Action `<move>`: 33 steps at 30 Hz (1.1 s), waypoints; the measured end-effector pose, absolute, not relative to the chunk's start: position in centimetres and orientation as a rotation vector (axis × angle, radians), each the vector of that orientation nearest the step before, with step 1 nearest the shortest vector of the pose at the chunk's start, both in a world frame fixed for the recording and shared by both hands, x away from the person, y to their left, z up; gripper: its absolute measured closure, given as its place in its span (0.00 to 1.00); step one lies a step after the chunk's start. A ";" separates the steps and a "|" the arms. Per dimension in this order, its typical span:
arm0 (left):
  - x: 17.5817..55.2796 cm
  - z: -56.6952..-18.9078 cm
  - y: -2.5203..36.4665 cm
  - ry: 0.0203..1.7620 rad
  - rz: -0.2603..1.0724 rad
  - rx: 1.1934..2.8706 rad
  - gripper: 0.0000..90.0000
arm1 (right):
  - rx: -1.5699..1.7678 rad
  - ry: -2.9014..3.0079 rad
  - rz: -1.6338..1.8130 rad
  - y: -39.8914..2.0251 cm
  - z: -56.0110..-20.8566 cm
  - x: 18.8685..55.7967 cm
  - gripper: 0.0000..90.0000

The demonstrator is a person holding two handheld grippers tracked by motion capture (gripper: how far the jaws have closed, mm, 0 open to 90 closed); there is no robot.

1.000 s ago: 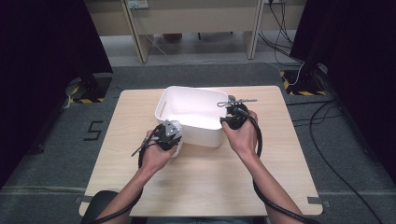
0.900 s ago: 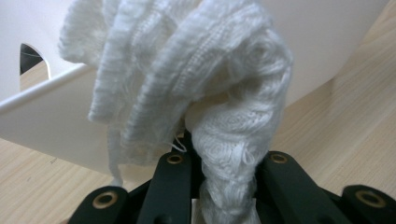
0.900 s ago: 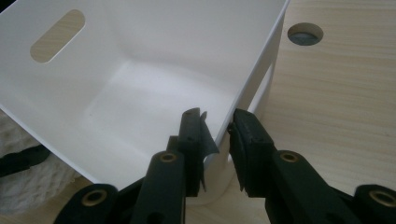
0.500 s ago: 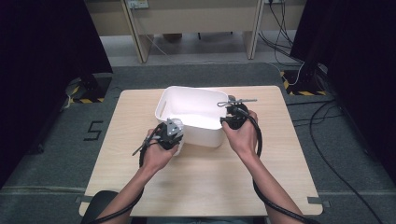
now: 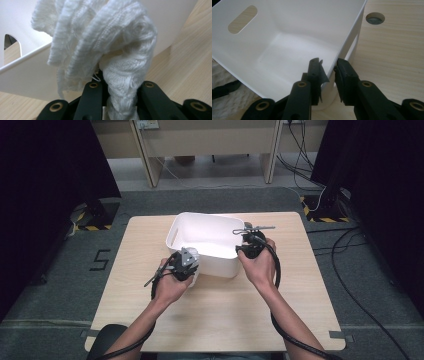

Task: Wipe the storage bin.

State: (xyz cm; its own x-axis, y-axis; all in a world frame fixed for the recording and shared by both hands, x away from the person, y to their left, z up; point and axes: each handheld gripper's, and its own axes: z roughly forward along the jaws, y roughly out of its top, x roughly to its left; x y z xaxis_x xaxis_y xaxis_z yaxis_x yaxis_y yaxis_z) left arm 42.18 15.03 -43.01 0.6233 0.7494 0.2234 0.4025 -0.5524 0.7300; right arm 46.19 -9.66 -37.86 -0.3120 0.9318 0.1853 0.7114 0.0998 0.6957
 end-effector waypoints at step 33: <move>42.6 -46.1 14.3 0.894 0.703 2.256 0.88 | 1.620 2.080 1.036 -9.6 -37.9 46.2 0.83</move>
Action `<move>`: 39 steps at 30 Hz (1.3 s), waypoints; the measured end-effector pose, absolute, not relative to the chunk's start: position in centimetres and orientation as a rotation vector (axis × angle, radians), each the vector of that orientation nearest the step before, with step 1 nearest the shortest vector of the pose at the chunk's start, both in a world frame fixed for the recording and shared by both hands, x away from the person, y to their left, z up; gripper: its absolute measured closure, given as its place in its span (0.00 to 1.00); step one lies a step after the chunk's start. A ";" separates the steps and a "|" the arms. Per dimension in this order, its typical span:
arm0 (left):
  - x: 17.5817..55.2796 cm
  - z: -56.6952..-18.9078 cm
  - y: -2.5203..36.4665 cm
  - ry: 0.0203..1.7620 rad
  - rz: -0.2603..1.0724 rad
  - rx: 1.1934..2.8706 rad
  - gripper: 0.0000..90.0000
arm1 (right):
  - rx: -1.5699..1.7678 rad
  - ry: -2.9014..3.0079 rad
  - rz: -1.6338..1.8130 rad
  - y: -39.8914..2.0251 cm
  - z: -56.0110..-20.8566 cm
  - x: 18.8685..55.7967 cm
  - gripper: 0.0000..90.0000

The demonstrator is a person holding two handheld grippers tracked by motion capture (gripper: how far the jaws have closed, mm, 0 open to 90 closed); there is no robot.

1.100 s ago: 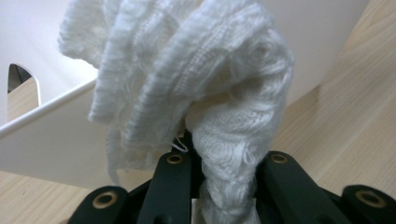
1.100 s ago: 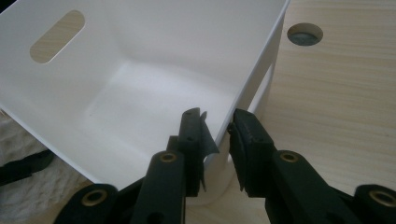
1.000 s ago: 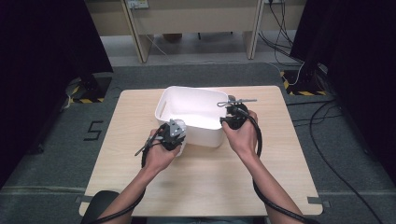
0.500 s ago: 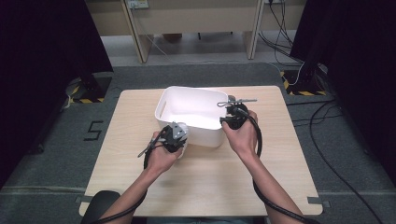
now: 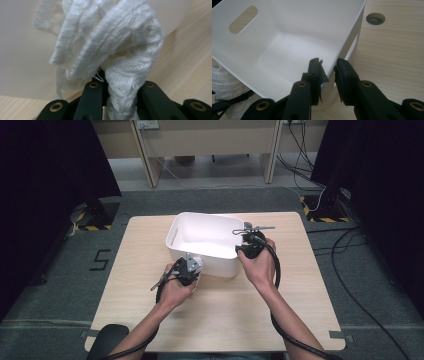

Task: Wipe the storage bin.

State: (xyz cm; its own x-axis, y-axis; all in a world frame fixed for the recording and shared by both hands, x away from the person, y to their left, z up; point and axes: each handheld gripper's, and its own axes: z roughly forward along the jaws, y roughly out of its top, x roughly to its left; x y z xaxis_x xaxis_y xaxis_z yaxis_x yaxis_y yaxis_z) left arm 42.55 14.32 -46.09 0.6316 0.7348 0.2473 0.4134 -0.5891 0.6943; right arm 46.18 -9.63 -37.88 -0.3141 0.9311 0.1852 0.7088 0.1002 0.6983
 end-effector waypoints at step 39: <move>42.6 -46.9 13.4 0.903 0.642 2.256 0.88 | 1.622 2.077 1.040 -9.6 -37.9 46.2 0.83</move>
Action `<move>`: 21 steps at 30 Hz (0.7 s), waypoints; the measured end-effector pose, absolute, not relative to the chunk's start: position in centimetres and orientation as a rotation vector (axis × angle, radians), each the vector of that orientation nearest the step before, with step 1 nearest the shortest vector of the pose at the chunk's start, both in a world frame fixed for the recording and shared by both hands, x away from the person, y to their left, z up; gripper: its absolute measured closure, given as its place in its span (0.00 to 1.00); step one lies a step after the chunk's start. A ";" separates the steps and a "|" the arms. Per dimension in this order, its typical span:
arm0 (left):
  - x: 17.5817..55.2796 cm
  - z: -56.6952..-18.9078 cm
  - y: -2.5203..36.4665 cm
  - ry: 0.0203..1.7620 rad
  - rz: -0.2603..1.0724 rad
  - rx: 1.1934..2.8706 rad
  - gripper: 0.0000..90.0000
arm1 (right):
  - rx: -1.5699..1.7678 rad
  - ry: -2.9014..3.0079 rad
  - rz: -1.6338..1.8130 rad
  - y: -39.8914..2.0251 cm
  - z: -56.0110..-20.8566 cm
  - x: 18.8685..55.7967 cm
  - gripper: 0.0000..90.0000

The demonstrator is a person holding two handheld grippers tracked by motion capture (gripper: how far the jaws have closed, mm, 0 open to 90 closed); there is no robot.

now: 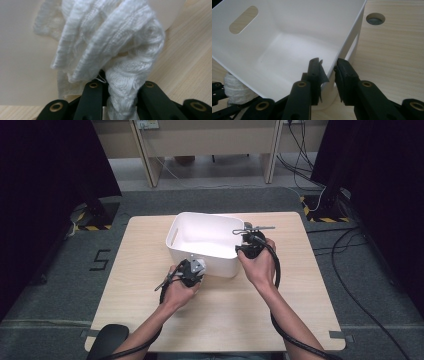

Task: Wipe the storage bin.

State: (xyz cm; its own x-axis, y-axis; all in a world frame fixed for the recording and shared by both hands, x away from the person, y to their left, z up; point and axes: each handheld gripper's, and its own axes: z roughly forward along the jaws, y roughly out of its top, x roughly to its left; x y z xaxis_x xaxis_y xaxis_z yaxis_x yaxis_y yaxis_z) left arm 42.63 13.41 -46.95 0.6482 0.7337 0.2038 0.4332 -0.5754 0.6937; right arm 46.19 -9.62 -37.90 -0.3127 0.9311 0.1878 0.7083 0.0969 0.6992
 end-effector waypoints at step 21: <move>41.9 -43.6 13.4 0.854 0.690 2.180 0.88 | 1.621 2.077 1.038 -9.6 -37.9 46.2 0.83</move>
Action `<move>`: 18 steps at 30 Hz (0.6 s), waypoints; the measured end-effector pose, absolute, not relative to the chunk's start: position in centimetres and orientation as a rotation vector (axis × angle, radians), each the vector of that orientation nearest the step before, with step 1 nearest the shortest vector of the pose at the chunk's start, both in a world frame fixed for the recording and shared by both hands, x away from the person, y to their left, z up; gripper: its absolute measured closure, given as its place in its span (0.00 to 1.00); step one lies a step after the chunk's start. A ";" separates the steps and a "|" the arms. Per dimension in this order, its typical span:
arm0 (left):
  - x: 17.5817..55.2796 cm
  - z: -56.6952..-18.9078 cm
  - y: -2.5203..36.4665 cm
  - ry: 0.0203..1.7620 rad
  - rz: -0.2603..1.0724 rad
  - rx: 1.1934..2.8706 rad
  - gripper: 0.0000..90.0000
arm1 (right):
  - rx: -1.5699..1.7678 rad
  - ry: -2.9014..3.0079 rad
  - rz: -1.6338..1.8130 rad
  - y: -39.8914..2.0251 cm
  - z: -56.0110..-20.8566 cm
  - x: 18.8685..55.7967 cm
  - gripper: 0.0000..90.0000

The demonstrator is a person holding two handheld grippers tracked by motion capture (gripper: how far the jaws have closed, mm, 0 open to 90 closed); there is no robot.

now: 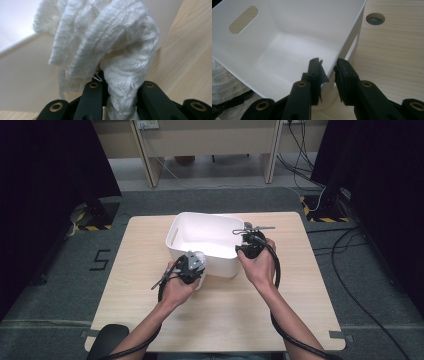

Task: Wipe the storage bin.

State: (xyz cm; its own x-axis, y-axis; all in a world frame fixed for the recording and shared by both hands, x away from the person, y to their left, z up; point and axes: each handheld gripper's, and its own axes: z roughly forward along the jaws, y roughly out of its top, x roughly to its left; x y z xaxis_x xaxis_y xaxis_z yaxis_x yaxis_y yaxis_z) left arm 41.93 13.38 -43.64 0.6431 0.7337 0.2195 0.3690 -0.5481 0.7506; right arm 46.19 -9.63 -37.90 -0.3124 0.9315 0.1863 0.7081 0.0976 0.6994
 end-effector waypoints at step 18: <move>41.7 -42.7 13.1 0.852 0.694 2.170 0.88 | 1.621 2.076 1.036 -9.6 -37.9 46.2 0.83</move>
